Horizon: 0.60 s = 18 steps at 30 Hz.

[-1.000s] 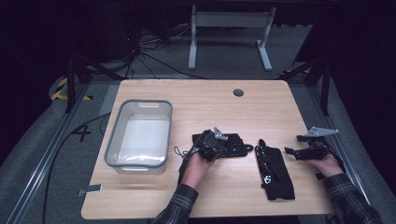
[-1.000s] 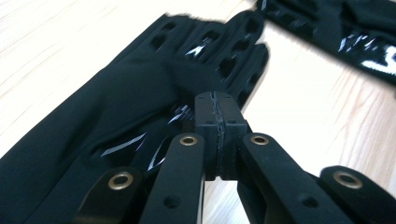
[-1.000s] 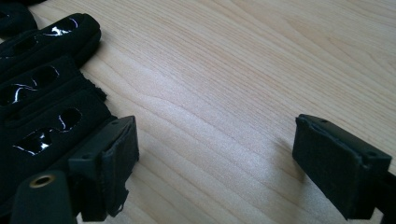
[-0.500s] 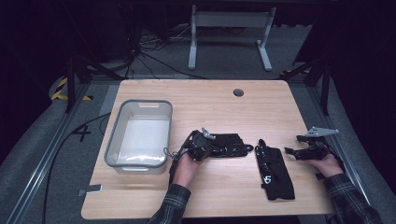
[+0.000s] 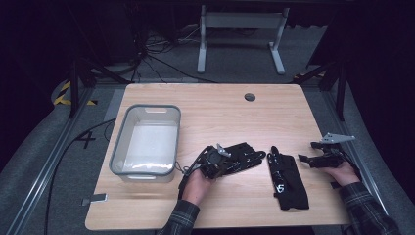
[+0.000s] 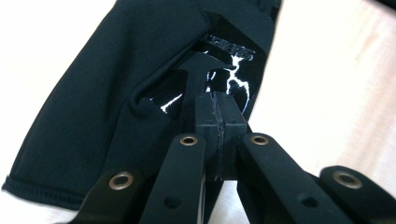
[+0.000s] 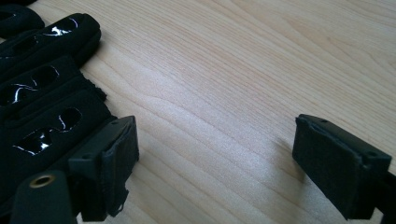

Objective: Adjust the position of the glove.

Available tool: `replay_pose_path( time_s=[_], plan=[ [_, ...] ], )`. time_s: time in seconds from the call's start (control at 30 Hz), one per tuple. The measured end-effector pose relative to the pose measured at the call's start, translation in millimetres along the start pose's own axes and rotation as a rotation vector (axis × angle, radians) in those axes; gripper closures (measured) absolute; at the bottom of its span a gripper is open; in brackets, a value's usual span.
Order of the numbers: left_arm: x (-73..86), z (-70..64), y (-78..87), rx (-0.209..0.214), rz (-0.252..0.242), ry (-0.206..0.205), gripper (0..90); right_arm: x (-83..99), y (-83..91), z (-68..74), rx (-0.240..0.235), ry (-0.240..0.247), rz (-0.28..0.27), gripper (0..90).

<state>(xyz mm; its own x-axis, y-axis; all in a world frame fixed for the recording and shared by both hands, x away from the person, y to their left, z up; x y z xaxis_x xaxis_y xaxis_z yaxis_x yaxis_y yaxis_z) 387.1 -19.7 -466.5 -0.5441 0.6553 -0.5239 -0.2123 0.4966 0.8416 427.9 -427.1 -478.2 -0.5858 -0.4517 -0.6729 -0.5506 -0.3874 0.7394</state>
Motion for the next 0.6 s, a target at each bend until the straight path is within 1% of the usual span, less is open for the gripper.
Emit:
replay_pose_path(
  time_s=[0.03, 0.17, 0.23, 0.27, 0.33, 0.43, 0.47, 0.5, 0.53, 0.6],
  plan=[
    [0.8, -2.0, -0.1, 0.013, 0.000, 0.001, 89.7, 0.0, 0.0, 0.0, 0.000, 0.000, 0.000, 15.1],
    [1.3, -13.0, -1.9, 0.048, 0.002, -0.021, 89.7, 0.0, 0.0, 0.0, 0.000, 0.000, 0.000, 15.1],
    [-0.7, -19.1, -4.2, 0.059, 0.004, -0.039, 89.8, 0.0, 0.0, 0.0, 0.000, 0.000, 0.000, 15.1],
    [-0.7, -19.1, -4.2, 0.059, 0.004, -0.039, 89.7, 0.0, 0.0, 0.0, 0.000, 0.000, 0.000, 15.1],
    [-3.3, -24.7, -6.1, 0.067, 0.011, -0.060, 89.7, 0.0, 0.0, 0.0, 0.000, 0.000, 0.000, 15.1],
    [-6.0, -32.2, -9.0, 0.084, 0.012, -0.075, 89.7, 0.0, 0.0, 0.0, 0.000, 0.000, 0.000, 15.1],
    [-7.4, -35.9, -10.5, 0.095, 0.015, -0.088, 89.7, 0.0, 0.0, 0.0, 0.000, 0.000, 0.000, 15.1],
    [-7.4, -35.9, -10.5, 0.095, 0.015, -0.088, 89.7, 0.0, 0.0, 0.0, 0.000, 0.000, 0.000, 15.1],
    [-9.0, -40.0, -12.2, 0.103, 0.014, -0.096, 89.7, 0.0, 0.0, 0.0, 0.000, 0.000, 0.000, 15.1],
    [-10.7, -44.0, -14.2, 0.114, 0.013, -0.106, 89.7, 0.0, 0.0, 0.0, 0.000, 0.000, 0.000, 15.1]
  ],
)
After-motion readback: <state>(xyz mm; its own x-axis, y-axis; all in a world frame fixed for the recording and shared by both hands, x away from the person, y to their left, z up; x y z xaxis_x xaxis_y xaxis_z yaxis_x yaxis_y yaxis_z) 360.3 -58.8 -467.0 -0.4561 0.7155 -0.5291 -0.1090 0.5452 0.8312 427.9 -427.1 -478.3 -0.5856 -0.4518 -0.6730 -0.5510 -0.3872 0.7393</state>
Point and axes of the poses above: each handheld gripper's, and its own axes: y roughly backward along the jaws, x roughly out of its underside, z roughly to its left, the point moved 2 cm from there along -y, roughly forward along the jaws, and after that the axes turned 5 degrees about z, right-handed, at the moved point
